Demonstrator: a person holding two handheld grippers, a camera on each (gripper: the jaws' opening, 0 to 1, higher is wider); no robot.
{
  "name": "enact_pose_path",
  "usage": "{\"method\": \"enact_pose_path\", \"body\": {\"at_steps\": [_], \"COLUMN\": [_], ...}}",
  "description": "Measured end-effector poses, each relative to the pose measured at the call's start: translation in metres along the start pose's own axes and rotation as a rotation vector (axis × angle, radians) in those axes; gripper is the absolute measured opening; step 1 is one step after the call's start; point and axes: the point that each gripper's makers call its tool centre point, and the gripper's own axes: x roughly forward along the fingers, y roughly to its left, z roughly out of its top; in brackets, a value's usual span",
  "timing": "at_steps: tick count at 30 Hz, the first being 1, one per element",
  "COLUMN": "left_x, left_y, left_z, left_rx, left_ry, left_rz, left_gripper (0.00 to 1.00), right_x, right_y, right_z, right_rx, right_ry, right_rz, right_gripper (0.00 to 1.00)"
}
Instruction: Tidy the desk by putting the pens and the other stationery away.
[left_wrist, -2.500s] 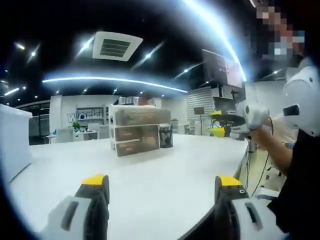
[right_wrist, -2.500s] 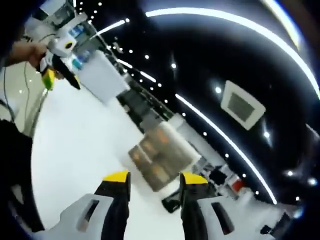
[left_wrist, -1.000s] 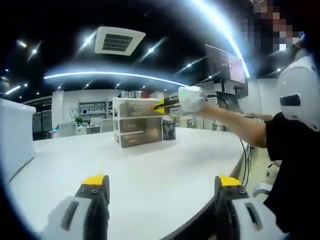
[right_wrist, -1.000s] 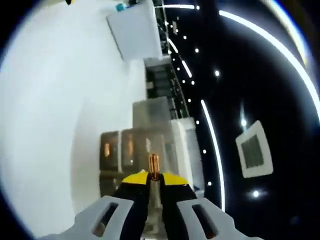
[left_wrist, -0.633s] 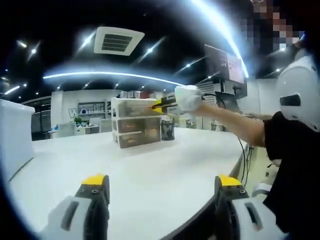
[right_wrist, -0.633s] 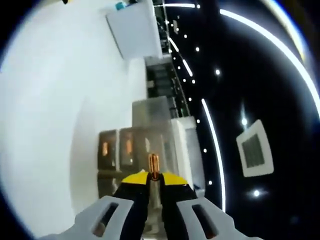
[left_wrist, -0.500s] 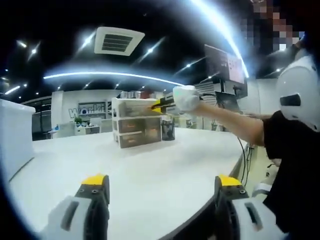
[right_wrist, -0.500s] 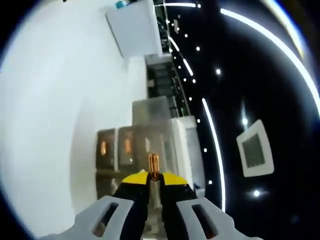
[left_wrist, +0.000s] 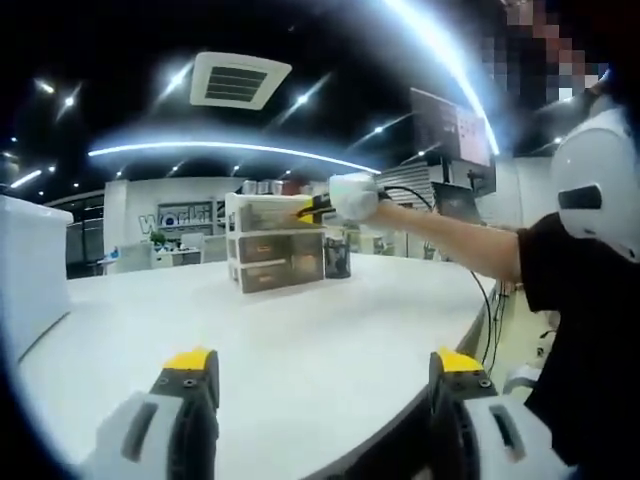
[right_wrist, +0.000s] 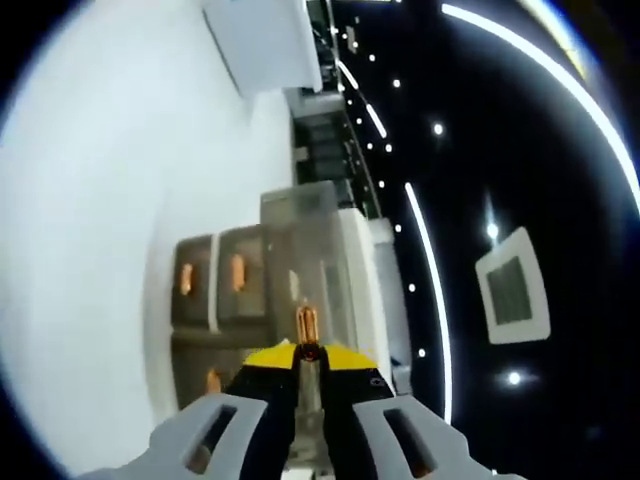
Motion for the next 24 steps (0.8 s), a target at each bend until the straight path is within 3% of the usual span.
{"method": "enact_pose_path", "body": {"at_steps": [24], "left_x": [0.001], "left_y": [0.004], "left_z": [-0.004], "left_rx": [-0.009], "left_ry": [0.011], "left_rz": [0.011], "left_gripper": [0.85], "right_x": [0.034], "right_y": [-0.007], "right_z": [-0.016], "right_rx": [-0.015], "right_ry": [0.042], "right_rz": [-0.017], "right_gripper": [0.07]}}
